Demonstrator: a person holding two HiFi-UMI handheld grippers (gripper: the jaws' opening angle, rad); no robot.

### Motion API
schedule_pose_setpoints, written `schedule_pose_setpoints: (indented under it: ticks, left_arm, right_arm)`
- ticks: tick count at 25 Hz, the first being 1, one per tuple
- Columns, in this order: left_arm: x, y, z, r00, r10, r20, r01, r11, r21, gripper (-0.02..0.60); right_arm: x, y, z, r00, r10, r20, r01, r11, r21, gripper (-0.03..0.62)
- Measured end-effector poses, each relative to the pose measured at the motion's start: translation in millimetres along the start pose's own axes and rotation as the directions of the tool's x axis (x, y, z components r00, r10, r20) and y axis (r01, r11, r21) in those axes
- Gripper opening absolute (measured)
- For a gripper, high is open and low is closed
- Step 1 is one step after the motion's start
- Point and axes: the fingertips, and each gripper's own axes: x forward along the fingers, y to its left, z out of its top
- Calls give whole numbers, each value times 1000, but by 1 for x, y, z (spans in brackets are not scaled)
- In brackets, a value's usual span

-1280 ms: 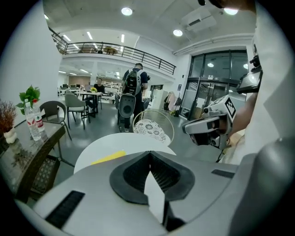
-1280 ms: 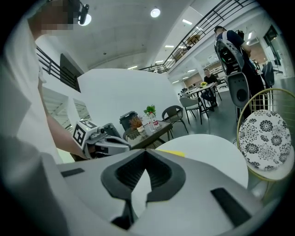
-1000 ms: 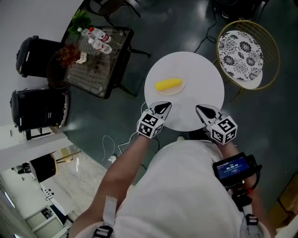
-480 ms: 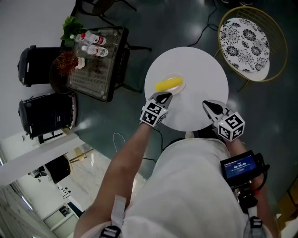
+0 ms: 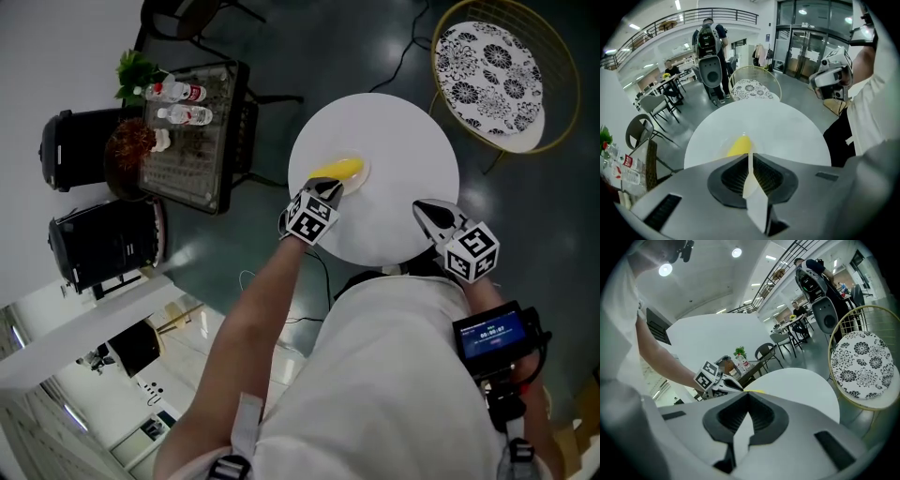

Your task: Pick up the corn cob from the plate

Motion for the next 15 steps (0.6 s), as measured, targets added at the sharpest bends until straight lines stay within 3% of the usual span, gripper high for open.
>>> schedule_pose_setpoints:
  ticks: [4, 7, 15]
  left_arm:
    - [2, 9, -4, 998, 31, -47, -28, 998, 63, 11]
    - [7, 17, -13, 994, 39, -98, -30, 995, 97, 97]
    - [31, 30, -33, 970, 9, -244, 32, 986, 166, 210]
  right_arm:
    - [-8, -1, 0, 1000, -9, 11, 9, 1000, 13, 6]
    - [-13, -4, -6, 1000, -21, 13, 21, 1000, 20, 6]
    - [-23, -16, -21, 998, -62, 17, 61, 997, 46, 6]
